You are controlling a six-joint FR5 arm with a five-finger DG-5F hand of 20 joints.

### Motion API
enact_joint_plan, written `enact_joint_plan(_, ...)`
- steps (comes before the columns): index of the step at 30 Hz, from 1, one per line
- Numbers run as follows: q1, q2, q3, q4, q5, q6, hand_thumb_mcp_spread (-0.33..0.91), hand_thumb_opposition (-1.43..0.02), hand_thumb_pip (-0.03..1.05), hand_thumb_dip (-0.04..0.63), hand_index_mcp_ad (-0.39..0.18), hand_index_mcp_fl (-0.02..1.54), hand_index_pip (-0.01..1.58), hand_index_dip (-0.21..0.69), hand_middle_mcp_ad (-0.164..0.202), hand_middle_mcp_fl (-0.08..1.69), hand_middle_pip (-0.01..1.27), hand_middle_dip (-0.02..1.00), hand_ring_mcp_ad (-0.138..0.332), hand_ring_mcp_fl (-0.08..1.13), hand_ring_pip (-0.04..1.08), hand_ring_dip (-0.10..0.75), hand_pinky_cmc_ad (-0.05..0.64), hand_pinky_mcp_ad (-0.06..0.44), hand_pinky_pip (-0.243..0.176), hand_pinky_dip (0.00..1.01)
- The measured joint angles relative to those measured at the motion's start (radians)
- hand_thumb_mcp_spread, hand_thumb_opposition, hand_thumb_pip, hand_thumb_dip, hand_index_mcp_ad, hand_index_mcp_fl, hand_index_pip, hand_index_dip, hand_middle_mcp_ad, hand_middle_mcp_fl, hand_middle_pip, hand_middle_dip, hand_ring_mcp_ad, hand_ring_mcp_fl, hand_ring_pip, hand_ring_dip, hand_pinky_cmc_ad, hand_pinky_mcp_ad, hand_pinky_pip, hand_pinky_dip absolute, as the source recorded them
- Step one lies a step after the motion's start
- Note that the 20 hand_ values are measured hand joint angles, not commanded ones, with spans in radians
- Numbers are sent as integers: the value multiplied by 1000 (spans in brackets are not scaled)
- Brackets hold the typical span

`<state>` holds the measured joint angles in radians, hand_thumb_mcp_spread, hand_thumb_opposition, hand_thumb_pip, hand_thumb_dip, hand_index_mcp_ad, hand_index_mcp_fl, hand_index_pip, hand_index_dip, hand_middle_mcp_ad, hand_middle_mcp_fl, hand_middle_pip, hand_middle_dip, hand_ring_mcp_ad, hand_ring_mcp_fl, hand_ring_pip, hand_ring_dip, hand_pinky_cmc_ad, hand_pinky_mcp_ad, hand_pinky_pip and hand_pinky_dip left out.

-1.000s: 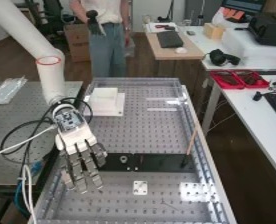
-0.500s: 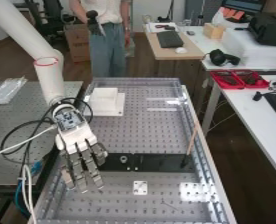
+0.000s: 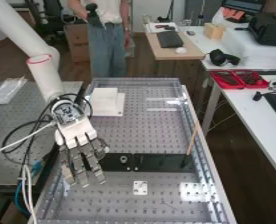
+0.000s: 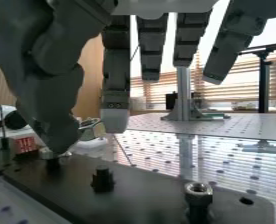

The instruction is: Grab the larger nut and place it in the white container

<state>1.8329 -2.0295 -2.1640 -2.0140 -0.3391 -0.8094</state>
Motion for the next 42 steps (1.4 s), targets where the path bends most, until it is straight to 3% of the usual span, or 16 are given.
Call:
enact_joint_plan(4,-1,44,-17,43,-36,-57,318,-845,595,237,-37,433,1539,187,75,178,126,237,131,0,152,80,312,246,-93,606)
enact_joint_plan(9,5,75,-22,26,-72,-58,318,-845,595,237,-37,436,1539,187,75,180,126,236,131,3,140,80,312,246,-89,602)
enact_joint_plan(15,24,139,-18,-105,-167,-32,318,-845,595,237,-37,433,1539,187,73,176,126,239,134,0,124,79,312,244,-93,590)
enact_joint_plan(23,16,213,-22,-286,-431,6,318,-845,595,237,-37,433,1539,187,73,176,126,239,133,0,117,89,316,246,-89,546)
enact_joint_plan(35,-77,326,-59,-418,-829,21,321,-850,599,237,-37,417,1538,187,68,176,126,239,122,0,119,87,316,246,-89,480)
enact_joint_plan(42,-103,347,-64,-463,-969,21,316,-880,614,237,-38,387,1538,187,65,176,126,239,115,3,103,89,316,246,-89,450)
